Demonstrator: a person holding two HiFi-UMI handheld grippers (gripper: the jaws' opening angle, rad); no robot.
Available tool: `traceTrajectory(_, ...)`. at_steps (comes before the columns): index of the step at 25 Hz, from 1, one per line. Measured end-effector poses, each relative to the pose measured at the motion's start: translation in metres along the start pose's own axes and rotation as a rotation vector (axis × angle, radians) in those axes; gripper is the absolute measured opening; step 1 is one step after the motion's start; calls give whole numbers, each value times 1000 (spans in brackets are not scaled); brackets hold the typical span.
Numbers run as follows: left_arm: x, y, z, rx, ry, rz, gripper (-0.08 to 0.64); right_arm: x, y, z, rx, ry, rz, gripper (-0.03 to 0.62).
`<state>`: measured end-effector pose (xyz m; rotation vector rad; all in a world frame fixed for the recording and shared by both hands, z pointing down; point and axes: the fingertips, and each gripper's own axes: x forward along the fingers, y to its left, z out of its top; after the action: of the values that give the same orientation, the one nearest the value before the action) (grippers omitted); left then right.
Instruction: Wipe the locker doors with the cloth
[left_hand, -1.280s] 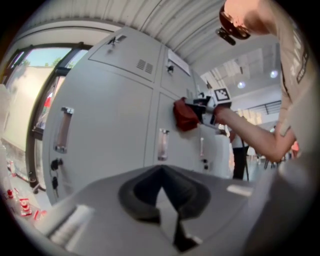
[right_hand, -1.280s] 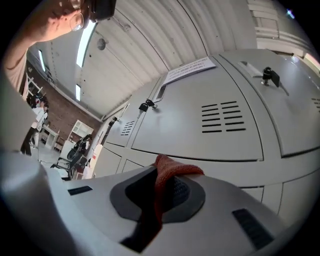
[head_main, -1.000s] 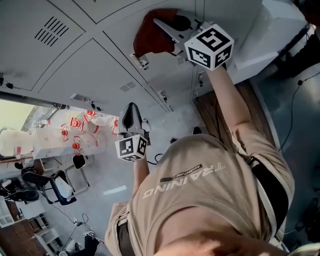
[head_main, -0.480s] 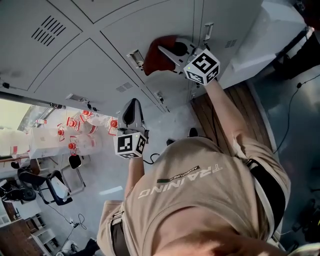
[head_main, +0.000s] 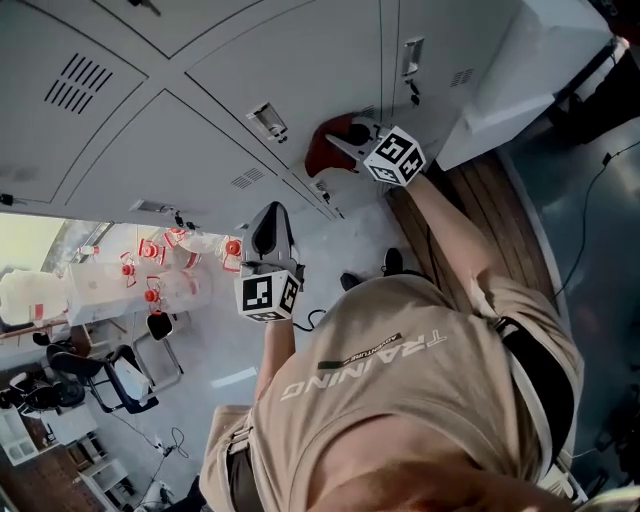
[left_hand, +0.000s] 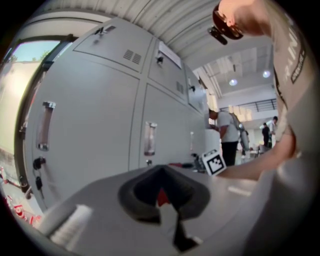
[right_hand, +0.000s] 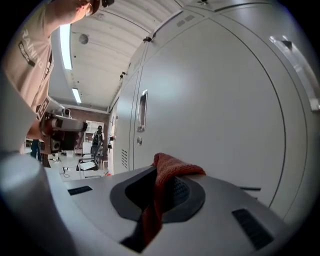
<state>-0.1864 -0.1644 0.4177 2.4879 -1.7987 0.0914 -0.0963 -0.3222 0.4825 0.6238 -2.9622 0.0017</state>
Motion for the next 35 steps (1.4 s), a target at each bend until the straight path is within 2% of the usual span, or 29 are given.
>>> traceTrajectory(8, 15, -4, -16, -9, 42, -34, 5, 3, -8, -89, 107, 213, -64, 29)
traceTrajectory(12, 26, -15, -18, -7, 31, -68, 5, -11, 3, -115, 227, 214, -29, 29)
traceTrajectory(15, 33, -21, -14, 3, 14, -92, 5, -31, 16, -110, 214, 186, -39, 29)
traceTrajectory(21, 44, -29, -2, 14, -21, -137, 5, -68, 28, -43, 90, 81, -68, 29)
traceTrajectory(27, 61, -28, 18, 38, -47, -159, 5, -104, 26, 65, -51, -84, -102, 29)
traceTrajectory(32, 84, -25, 31, 77, -16, -160, 5, -118, 5, 147, -236, -91, -155, 29)
traceTrajectory(35, 94, -27, 40, 88, -15, -168, 5, -121, -8, 194, -294, -124, -158, 29)
